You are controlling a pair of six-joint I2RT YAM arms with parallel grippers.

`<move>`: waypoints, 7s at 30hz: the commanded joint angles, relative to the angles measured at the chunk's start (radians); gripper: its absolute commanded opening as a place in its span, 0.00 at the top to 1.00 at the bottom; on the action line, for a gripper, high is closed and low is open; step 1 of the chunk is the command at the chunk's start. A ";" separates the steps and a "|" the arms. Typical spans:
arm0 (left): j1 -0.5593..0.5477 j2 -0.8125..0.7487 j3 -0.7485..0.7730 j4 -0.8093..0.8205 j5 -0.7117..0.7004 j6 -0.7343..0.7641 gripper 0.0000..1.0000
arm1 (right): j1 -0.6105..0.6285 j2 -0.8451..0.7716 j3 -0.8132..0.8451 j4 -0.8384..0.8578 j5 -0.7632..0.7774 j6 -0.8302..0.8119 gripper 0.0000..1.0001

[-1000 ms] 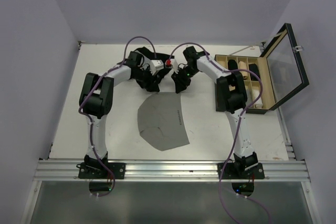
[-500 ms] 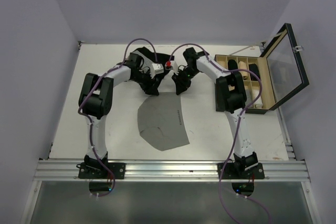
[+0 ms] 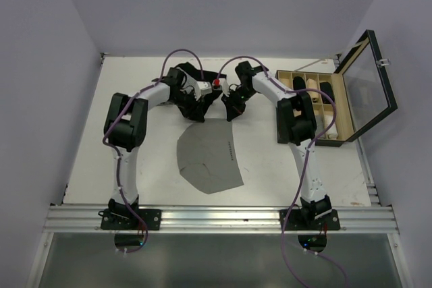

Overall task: Roll the underwear
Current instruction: Fold the underwear

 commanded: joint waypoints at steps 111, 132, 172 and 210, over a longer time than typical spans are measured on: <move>-0.342 -0.723 -0.680 -0.034 -0.017 -0.044 1.00 | 0.130 -0.787 -0.950 0.089 -0.112 -0.072 1.00; -0.412 -0.723 -0.680 -0.083 -0.020 0.027 0.75 | 0.173 -0.813 -1.018 0.035 -0.121 -0.159 0.89; 0.063 -0.786 -0.744 0.187 -0.257 -0.123 0.55 | 0.177 -0.218 -0.285 0.136 0.178 0.321 0.83; -0.580 -0.530 -0.563 0.242 -0.672 -0.313 0.67 | 0.062 -0.563 -1.032 0.755 0.147 1.247 1.00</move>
